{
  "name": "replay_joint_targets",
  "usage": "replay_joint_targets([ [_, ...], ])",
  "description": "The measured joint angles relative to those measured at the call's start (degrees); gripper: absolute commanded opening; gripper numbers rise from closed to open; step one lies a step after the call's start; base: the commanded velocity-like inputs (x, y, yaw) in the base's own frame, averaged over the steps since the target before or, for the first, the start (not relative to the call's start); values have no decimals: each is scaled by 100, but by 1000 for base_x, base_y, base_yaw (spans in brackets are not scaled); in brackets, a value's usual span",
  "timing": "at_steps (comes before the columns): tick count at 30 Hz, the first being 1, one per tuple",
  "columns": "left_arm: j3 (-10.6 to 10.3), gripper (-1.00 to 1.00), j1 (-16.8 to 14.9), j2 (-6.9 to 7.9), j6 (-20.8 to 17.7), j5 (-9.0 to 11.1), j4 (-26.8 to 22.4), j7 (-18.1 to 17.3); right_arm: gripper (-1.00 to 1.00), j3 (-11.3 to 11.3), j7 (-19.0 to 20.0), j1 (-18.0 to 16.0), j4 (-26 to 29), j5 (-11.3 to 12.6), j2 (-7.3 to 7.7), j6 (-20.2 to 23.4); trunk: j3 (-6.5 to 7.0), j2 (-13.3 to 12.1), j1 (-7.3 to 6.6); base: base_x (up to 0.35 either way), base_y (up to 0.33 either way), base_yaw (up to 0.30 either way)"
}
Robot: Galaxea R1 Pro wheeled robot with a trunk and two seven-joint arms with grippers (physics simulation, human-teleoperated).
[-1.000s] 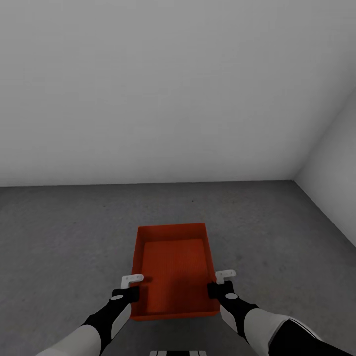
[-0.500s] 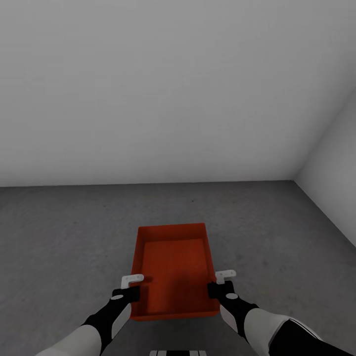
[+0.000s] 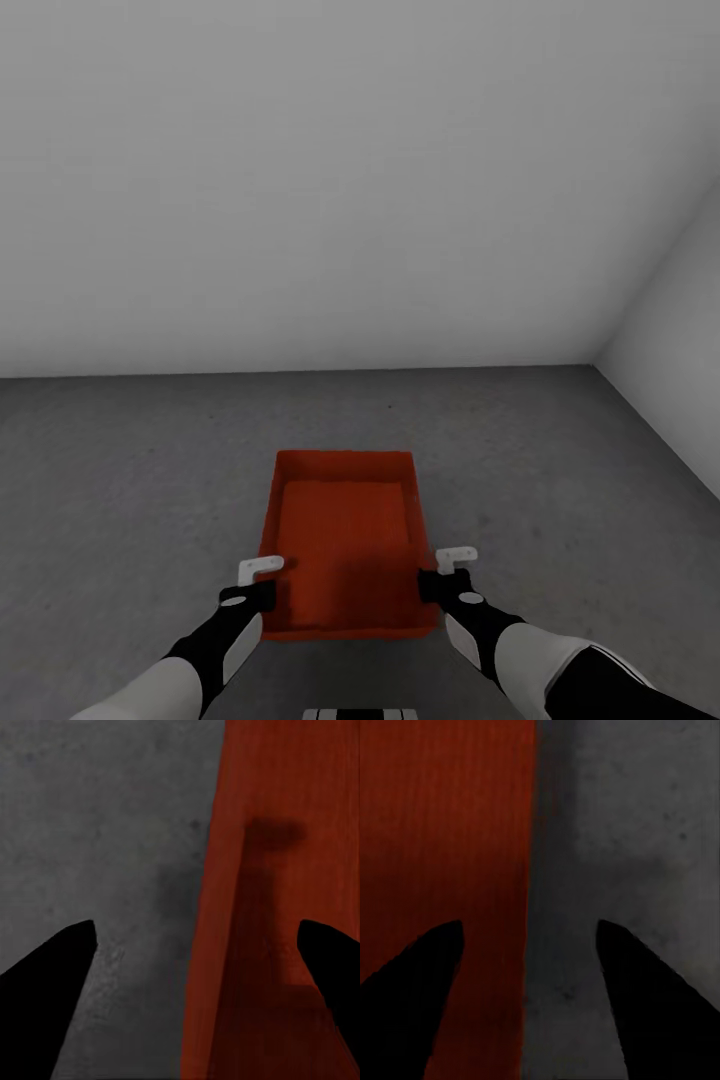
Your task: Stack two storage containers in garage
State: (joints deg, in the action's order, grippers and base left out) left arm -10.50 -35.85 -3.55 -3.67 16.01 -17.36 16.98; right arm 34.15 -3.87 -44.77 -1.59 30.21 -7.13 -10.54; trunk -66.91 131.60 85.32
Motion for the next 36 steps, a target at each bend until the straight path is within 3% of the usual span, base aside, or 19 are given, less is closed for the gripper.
replay_joint_targets([
  [31, 9, 100, 0, 7, 37, 19, -26, 0, 100, 0, -21, 0, 0, -8, 7, 0, 0, 0, 0, 0, 0, 0],
  [36, 8, 100, 0, 7, 38, 95, -24, -3, 100, 0, -27, 0, 0, -8, 6, 0, 89, -199, -109, 0, 0, 0],
])
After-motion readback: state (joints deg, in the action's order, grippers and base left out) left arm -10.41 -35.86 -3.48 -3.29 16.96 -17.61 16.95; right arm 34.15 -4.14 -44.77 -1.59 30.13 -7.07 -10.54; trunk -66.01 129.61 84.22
